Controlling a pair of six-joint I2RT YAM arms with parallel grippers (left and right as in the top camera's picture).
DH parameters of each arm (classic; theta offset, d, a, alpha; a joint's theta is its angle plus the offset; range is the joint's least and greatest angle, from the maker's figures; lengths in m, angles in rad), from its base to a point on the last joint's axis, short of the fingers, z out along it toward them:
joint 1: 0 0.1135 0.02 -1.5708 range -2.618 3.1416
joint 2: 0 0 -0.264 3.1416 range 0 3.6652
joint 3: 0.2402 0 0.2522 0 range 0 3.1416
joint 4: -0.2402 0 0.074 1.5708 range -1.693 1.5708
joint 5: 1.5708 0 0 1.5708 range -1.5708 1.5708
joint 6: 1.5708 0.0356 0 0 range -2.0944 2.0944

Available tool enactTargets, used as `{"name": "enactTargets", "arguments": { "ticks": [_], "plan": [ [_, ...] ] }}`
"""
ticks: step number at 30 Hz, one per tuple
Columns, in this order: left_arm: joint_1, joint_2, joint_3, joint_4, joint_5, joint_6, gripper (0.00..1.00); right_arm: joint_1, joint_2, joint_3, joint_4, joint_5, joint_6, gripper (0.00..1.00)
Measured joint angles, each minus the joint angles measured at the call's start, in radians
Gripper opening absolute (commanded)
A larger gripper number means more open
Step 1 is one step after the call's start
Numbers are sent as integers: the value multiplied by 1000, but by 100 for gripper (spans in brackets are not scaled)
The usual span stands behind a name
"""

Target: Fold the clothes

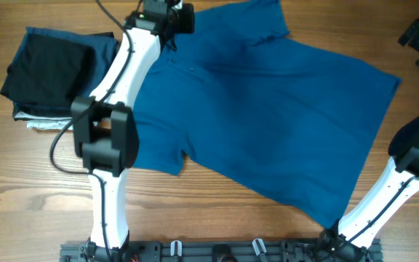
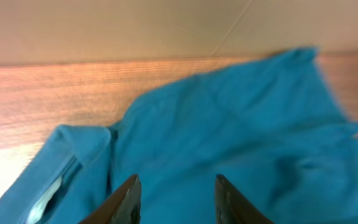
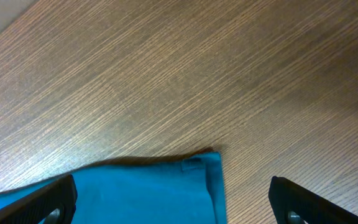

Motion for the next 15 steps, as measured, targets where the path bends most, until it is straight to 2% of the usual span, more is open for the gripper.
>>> {"name": "enactTargets", "arguments": {
  "ticks": [4, 11, 15],
  "plan": [
    [3, 108, 0, 79, 0, 59, 27, 0, 0, 0, 0, 0, 0, 100],
    [17, 229, -2, 249, -1, 88, 25, 0, 0, 0, 0, 0, 0, 100],
    [27, 267, -2, 273, -39, 89, 23, 0, 0, 0, 0, 0, 0, 99]
  ]
}}
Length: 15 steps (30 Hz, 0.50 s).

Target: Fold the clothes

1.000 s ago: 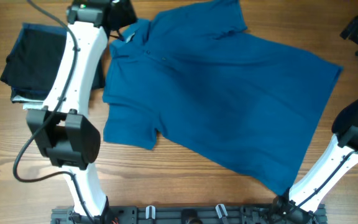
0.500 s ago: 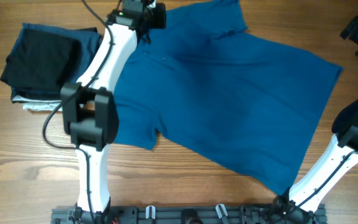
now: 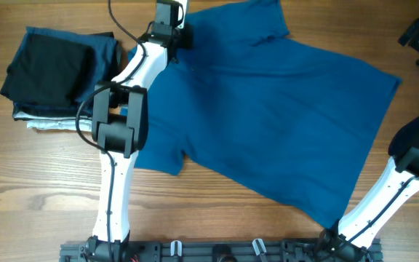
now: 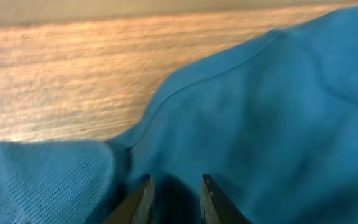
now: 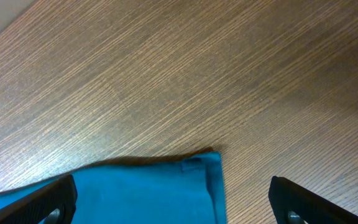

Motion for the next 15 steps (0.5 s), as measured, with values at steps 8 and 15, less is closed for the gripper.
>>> {"name": "enactTargets", "arguments": {
  "ticks": [8, 15],
  "plan": [
    [37, 18, 3, -8, -16, 6, 22, 0, 0, 0, 0, 0, 0, 99],
    [79, 18, 11, -27, -40, -47, 26, 0, 0, 0, 0, 0, 0, 99]
  ]
}}
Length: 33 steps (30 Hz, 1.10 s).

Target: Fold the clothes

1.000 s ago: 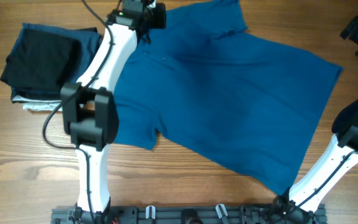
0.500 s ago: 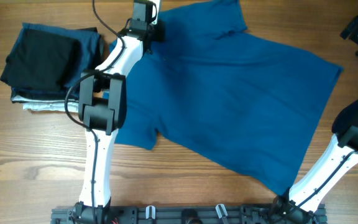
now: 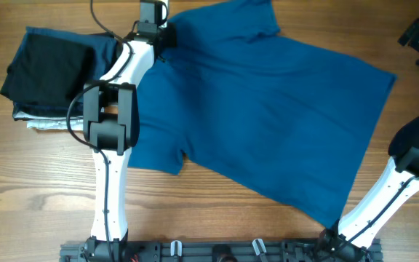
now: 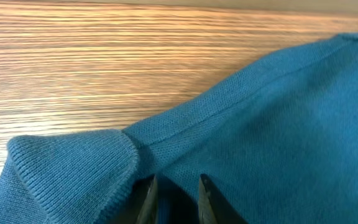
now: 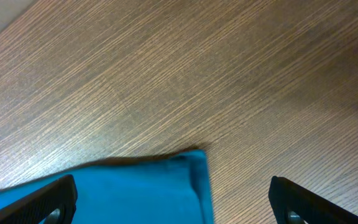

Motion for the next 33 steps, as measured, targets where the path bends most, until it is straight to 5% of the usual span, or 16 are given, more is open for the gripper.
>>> {"name": "enactTargets", "arguments": {
  "ticks": [9, 14, 21, 26, 31, 33],
  "plan": [
    [-13, 2, 13, 6, -39, -39, 45, 0, 0, 0, 0, 0, 0, 99],
    [-53, -82, 29, -129, -54, -63, 54, 0, 0, 0, 0, 0, 0, 99],
    [-122, -567, 72, -592, -34, -148, 99, 0, 0, 0, 1, -4, 0, 100],
    [-111, -763, 91, -801, -26, -166, 100, 0, 0, 0, 12, -11, 5, 100],
    [-92, -780, 88, -938, -11, -170, 100, 0, 0, 0, -73, -75, 66, 99],
    [-87, -777, 86, -970, -11, -171, 100, 1, 0, 0, -106, -98, 84, 44]
  ]
}}
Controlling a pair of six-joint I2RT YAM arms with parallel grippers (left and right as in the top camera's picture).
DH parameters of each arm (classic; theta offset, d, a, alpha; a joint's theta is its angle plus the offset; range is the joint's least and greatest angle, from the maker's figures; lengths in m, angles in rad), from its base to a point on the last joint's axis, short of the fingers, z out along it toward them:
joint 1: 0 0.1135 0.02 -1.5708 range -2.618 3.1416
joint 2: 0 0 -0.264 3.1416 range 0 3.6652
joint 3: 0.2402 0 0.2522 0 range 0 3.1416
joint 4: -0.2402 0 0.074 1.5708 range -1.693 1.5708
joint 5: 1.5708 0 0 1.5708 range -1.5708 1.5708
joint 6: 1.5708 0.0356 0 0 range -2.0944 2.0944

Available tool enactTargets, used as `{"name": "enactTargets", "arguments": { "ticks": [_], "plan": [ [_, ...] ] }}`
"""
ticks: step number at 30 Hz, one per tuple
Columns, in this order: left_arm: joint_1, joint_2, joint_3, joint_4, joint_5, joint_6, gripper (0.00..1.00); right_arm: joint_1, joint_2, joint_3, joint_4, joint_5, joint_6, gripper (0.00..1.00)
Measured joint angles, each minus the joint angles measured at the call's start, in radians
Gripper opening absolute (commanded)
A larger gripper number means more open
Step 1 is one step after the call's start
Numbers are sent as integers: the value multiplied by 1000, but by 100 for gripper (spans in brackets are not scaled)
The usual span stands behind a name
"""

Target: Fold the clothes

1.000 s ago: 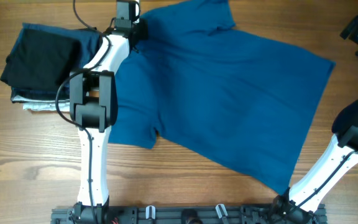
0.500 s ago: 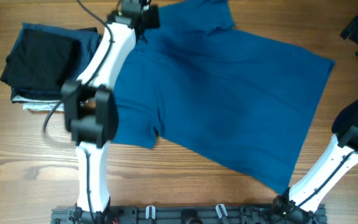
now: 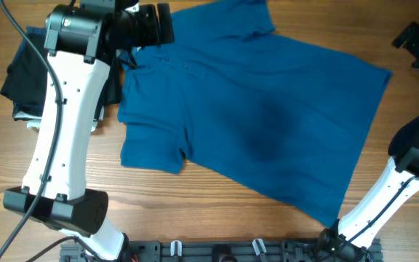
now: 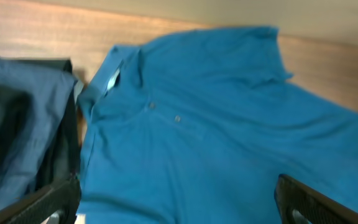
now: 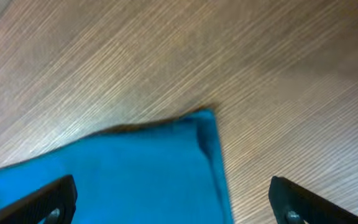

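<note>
A blue polo shirt lies spread face up on the wooden table, collar at the far left, hem toward the right. My left gripper hangs high over the collar and is open. In the left wrist view the left gripper has its fingers wide apart with only the shirt far below. My right gripper stands open at the far right, off the shirt's hem corner. In the right wrist view the right gripper frames that hem corner.
A stack of dark folded clothes sits at the table's left, right beside the shirt's collar, also seen as a dark pile in the left wrist view. The left arm's white links cross above it. Bare wood lies in front.
My left gripper was shut on the shirt's fabric by the collar, low at the far edge. Now it is open and high above the shirt. The shirt lies slightly further left.
My left gripper stood part open just over the collar area. Then its fingers were closer together on the fabric, then shut on it, with the shirt shifted a little left. Now the fabric is let go. The right gripper has stayed open near the hem corner.
</note>
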Motion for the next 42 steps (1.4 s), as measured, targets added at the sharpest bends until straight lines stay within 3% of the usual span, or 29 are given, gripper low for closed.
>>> {"name": "enactTargets", "arguments": {
  "ticks": [1, 2, 7, 8, 9, 19, 21, 22, 23, 39, 42],
  "plan": [
    [0, 0, 0, -12, 0, 0, 100, 0, 0, 0, -15, -31, -1, 17],
    [0, 0, 0, -19, 0, -1, 100, 0, 0, 0, -39, -55, -5, 10],
    [0, 0, 0, -52, 0, -3, 100, 0, 0, 0, -198, -106, 11, 11],
    [0, 0, 0, -51, 0, -3, 100, 0, 0, 0, -215, -95, 19, 4],
    [0, 0, 0, -52, 0, -3, 100, 0, 0, 0, -224, -79, 23, 4],
    [0, 0, 0, -52, 0, -3, 100, 8, 9, -5, -163, 7, 25, 4],
    [0, 0, 0, -52, 0, -3, 100, 21, 35, -5, -115, 19, 24, 20],
    [0, 0, 0, -53, 0, -3, 100, 26, 48, -5, -83, 24, 21, 39],
    [0, 0, 0, -52, 0, -3, 100, 30, 65, -5, -48, 28, 11, 49],
    [0, 0, 0, -52, 0, -3, 100, 37, 233, -7, 60, 101, -43, 55],
    [0, 0, 0, -53, 0, -3, 100, 38, 240, -6, 71, 118, -50, 52]
  ]
}}
